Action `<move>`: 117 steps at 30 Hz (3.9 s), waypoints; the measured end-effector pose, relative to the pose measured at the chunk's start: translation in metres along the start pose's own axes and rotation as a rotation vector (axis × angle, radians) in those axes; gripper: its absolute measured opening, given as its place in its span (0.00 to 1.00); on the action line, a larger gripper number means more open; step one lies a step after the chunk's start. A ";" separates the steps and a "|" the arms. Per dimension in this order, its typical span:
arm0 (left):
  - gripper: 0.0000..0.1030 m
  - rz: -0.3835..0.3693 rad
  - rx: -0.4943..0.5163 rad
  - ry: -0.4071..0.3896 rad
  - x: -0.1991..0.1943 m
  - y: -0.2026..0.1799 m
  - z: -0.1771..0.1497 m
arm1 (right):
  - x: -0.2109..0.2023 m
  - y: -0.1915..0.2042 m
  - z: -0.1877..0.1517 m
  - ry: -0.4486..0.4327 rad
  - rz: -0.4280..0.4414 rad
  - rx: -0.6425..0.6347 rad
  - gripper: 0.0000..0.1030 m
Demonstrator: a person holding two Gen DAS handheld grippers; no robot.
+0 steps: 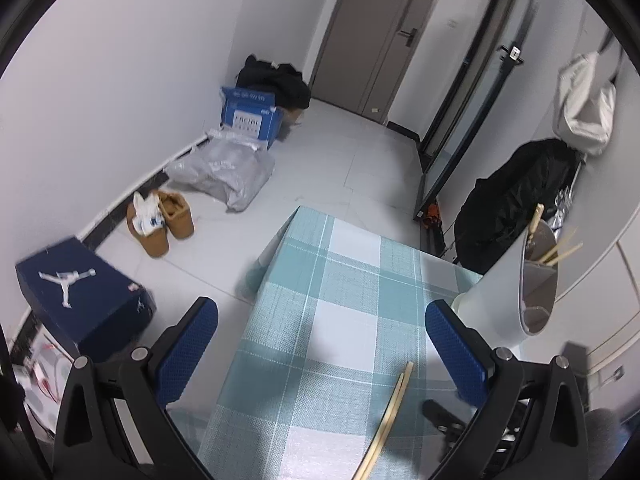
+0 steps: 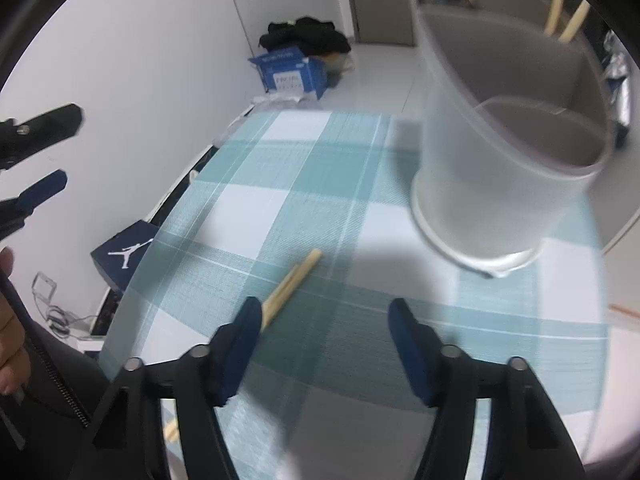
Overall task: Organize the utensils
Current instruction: 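Move both open grippers back down to the last chopsticks on the cloth, then close the right gripper on one chopstick while the left gripper grasps the other, then lift the chopstick with the right gripper while the left gripper carries its chopstick to the holder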
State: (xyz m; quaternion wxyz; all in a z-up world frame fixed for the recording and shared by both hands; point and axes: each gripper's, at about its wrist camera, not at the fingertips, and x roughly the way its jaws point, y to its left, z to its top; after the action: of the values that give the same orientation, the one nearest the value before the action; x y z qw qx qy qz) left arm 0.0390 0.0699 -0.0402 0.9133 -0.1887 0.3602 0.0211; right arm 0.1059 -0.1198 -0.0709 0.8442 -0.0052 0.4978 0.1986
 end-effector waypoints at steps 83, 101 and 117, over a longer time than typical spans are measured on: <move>0.87 0.057 0.349 0.412 0.080 -0.080 -0.061 | -0.109 -0.085 0.031 -0.247 0.285 0.096 0.05; 0.26 0.109 0.409 0.448 0.095 -0.102 -0.067 | -0.126 -0.118 0.016 -0.286 0.308 0.127 0.05; 0.01 0.096 0.389 0.462 0.103 -0.112 -0.063 | -0.131 -0.124 0.010 -0.293 0.293 0.114 0.05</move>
State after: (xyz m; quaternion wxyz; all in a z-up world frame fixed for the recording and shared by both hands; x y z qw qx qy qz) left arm 0.0932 -0.0666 -0.1142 0.8242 0.0070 0.5642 -0.0486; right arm 0.1008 -0.2751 0.0211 0.8687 0.1438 0.3756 0.2893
